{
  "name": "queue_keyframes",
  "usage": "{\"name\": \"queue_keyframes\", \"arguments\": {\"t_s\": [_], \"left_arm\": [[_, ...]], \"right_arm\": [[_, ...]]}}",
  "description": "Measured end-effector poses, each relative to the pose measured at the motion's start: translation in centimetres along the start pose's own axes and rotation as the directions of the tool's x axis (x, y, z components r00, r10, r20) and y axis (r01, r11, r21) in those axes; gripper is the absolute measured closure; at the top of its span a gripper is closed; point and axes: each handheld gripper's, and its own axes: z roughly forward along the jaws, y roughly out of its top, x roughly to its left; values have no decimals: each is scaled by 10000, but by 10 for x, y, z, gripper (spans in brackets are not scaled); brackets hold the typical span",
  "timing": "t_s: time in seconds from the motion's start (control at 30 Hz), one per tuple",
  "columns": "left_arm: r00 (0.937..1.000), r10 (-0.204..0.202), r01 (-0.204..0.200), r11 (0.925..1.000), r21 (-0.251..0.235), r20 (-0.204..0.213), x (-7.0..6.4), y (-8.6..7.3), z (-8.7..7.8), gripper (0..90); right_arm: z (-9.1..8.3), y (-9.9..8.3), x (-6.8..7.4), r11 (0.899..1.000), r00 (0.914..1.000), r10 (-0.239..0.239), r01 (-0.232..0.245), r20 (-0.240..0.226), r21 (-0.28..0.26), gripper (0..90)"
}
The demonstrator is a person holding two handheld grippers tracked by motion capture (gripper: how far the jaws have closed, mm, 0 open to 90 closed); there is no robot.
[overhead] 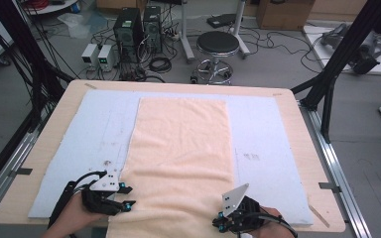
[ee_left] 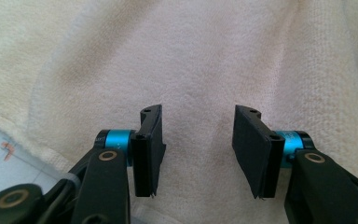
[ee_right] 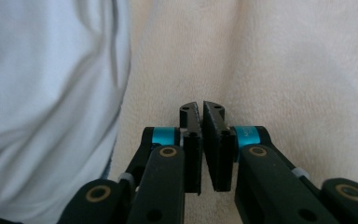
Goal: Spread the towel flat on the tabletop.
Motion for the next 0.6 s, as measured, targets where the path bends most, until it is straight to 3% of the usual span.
{"name": "queue_keyframes", "arguments": {"t_s": [0.1,0.23,0.33,0.43,0.5,0.6], "left_arm": [[10000,-73,73,9997,-216,20,1,3,-3,523],[9999,107,-104,9988,-472,66,-1,11,-4,530],[9997,178,-173,9994,-289,186,2,13,3,544],[9996,-23,14,9994,352,270,4,9,12,606],[9996,70,-76,9997,225,273,4,6,11,653],[9996,89,-95,9997,234,284,-2,2,7,746]], "right_arm": [[-14,2,-7,9938,9988,321,-279,375,-1077,733],[-24,6,-28,9856,9879,903,-705,1264,-1537,673],[-18,7,-44,9875,9790,1150,-944,1681,-1259,657],[-6,4,-54,9888,9805,1280,-1144,1490,-963,661],[3,1,-54,9895,9808,1392,-1325,1368,-570,705],[2,-1,-47,9918,9835,1207,-1137,1350,-587,771]]}}
